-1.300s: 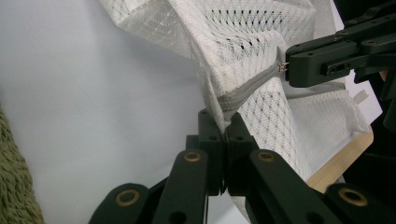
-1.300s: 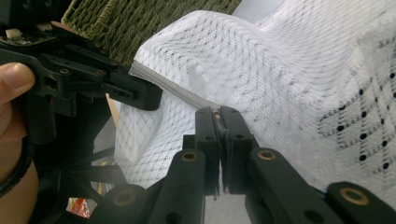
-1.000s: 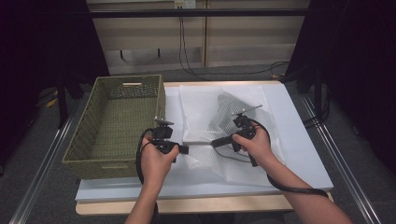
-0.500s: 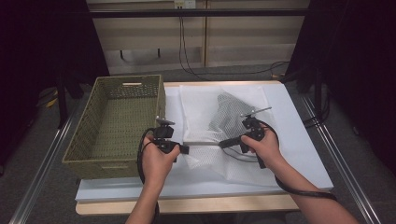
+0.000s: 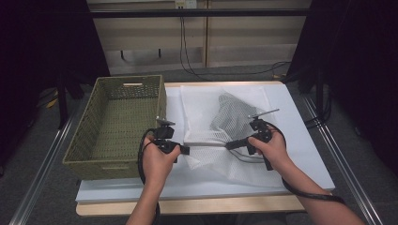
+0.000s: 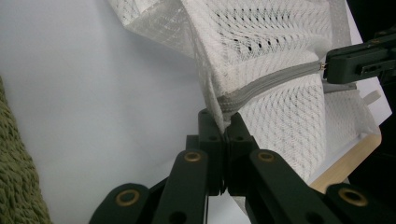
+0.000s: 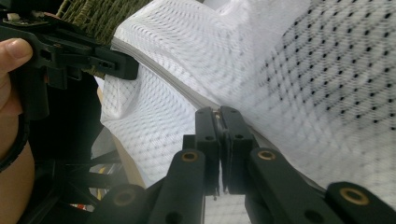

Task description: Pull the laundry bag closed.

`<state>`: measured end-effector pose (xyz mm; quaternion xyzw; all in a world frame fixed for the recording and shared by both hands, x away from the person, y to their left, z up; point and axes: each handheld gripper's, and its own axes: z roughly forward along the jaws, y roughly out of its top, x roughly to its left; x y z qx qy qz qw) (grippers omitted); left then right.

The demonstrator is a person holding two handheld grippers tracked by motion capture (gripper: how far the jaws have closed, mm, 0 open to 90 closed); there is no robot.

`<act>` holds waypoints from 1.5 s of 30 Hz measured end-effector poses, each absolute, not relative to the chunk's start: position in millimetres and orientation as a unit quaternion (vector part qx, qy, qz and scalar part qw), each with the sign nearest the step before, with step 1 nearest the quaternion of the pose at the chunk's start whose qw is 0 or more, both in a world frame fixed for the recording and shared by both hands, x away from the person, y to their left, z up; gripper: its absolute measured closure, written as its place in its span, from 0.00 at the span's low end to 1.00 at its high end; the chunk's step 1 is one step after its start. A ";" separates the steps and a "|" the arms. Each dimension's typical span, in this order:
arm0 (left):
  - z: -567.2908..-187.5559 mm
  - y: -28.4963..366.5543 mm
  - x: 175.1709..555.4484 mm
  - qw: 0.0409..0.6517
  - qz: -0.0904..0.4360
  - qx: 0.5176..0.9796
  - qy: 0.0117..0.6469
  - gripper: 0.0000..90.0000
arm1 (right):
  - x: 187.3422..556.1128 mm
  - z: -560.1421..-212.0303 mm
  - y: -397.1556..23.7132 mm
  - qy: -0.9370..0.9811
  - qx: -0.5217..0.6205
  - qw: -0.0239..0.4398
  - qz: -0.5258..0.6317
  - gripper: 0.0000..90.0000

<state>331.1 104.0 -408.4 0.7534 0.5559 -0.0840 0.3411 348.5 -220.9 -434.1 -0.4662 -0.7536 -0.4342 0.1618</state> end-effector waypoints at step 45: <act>-409.1 110.1 330.1 0.331 -0.081 0.755 0.560 0.99 | 331.4 -445.8 -287.5 -0.730 -0.499 0.153 -0.440 0.97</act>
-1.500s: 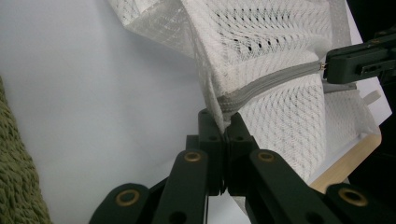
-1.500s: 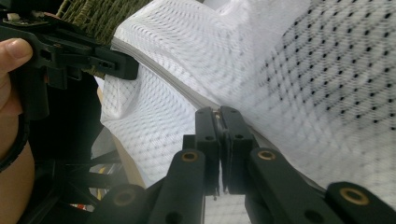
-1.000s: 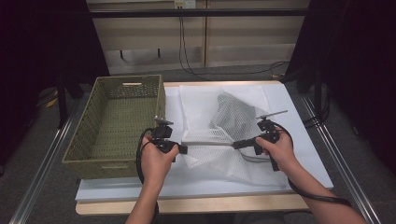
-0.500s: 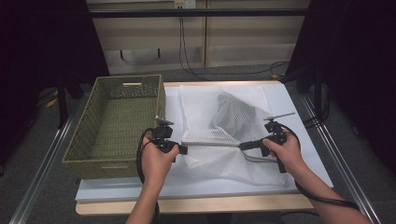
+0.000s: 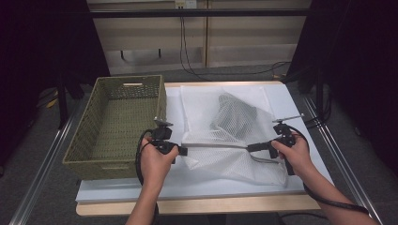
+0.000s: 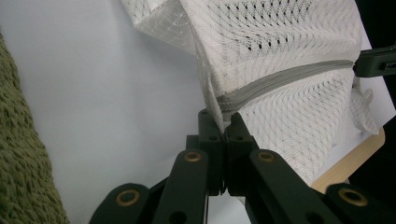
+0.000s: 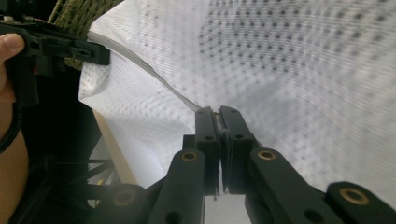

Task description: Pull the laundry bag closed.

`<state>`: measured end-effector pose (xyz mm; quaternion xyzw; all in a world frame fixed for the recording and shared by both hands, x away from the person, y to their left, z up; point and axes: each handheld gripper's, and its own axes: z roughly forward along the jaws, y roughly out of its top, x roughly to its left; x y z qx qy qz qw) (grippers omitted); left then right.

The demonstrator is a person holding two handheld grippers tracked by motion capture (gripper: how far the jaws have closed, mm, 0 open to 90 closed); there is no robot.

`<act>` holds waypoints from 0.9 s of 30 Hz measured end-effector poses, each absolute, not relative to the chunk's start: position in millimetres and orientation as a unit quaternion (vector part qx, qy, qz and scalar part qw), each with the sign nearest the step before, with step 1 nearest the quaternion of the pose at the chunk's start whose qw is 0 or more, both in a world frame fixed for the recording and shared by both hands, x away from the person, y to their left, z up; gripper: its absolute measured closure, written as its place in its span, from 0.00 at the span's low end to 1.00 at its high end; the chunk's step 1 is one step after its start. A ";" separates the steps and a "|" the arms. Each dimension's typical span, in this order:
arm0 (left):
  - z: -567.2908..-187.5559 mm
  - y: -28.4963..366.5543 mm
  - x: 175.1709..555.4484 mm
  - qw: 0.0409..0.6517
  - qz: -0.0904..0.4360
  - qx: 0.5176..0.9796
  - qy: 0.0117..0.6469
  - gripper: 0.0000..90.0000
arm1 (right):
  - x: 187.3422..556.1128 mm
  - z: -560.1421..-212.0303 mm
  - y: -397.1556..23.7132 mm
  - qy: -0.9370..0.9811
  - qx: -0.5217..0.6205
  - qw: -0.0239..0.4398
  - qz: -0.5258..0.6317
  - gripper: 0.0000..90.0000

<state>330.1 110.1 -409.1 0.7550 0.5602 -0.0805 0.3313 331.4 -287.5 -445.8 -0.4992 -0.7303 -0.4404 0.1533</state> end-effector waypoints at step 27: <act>-408.7 109.7 331.7 0.331 -0.083 0.755 0.560 0.99 | 311.0 -450.0 -341.5 -0.708 -0.531 0.139 -0.445 0.97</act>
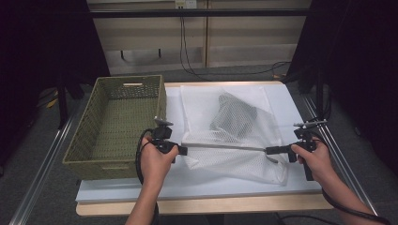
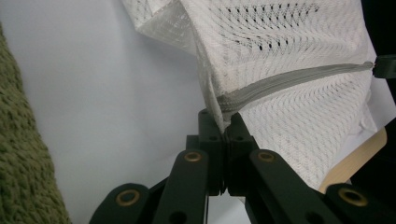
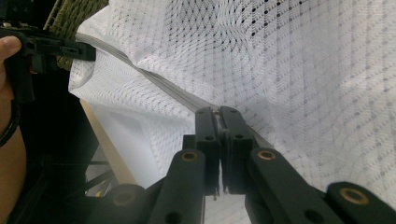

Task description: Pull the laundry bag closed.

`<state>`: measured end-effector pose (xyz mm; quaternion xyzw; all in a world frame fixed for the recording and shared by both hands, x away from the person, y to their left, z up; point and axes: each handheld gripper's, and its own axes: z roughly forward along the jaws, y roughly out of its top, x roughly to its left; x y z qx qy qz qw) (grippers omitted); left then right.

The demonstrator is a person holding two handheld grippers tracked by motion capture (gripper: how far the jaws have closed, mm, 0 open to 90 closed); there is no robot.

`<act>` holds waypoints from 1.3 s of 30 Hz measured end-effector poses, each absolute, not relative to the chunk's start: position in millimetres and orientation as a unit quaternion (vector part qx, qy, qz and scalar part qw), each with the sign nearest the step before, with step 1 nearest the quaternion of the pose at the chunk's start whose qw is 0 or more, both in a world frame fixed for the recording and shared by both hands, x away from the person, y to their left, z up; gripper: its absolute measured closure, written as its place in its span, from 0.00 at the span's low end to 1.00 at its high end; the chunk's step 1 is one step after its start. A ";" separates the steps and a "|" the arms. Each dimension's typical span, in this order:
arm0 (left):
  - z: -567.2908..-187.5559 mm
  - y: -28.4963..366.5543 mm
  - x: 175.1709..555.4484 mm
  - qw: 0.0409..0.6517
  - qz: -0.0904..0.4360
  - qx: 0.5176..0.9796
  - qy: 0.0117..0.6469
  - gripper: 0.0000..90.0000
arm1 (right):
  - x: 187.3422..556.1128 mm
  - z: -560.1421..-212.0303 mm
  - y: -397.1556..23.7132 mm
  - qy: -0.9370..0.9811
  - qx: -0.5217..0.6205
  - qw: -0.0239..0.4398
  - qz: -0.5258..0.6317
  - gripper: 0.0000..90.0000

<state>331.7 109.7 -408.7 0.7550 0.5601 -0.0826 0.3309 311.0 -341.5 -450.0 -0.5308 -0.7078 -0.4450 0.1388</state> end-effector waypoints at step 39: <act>-402.2 112.0 325.6 0.335 -0.075 0.749 0.566 0.99 | 297.6 -441.4 -399.0 -0.708 -0.561 0.096 -0.418 0.97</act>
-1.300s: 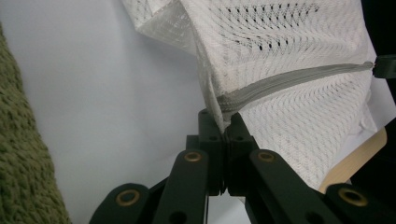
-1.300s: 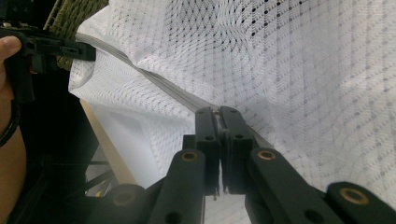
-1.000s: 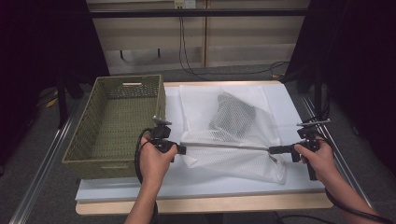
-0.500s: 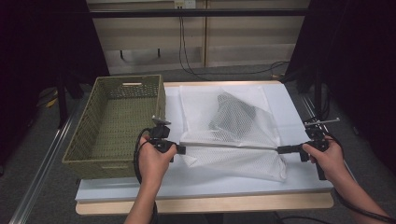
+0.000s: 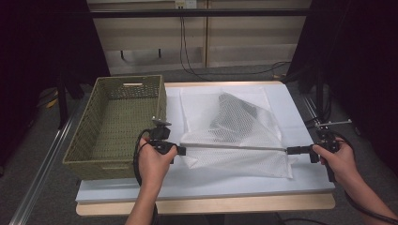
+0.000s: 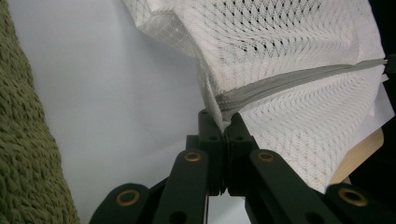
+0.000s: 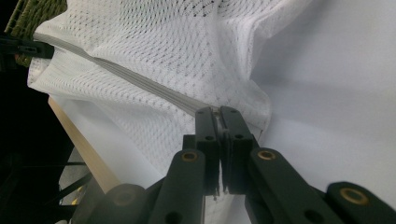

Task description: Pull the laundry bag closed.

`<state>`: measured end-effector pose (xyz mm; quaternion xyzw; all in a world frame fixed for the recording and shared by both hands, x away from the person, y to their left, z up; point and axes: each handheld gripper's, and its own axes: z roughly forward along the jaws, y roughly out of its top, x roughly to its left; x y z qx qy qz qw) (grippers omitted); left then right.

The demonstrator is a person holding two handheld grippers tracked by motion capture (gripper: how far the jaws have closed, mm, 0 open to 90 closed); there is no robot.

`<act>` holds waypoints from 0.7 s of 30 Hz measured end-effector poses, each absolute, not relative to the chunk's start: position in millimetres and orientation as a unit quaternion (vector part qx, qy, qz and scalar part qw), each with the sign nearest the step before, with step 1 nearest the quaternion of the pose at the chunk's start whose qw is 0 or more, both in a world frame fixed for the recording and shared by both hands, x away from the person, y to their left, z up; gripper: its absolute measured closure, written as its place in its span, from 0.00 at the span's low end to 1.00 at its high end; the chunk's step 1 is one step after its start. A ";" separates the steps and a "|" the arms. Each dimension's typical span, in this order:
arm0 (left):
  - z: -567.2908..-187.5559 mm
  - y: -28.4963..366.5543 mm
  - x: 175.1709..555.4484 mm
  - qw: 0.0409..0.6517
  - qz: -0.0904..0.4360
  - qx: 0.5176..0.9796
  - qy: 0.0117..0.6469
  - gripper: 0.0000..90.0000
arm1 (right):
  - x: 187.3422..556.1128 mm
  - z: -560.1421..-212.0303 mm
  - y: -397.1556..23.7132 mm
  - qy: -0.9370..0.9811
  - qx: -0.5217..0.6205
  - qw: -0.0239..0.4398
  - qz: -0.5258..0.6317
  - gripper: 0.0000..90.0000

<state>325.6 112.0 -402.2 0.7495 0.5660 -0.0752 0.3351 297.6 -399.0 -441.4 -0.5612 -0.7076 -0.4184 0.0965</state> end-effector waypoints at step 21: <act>-400.5 111.2 320.9 0.333 -0.084 0.749 0.567 0.99 | 295.6 -441.6 -407.3 -0.705 -0.571 0.095 -0.410 0.97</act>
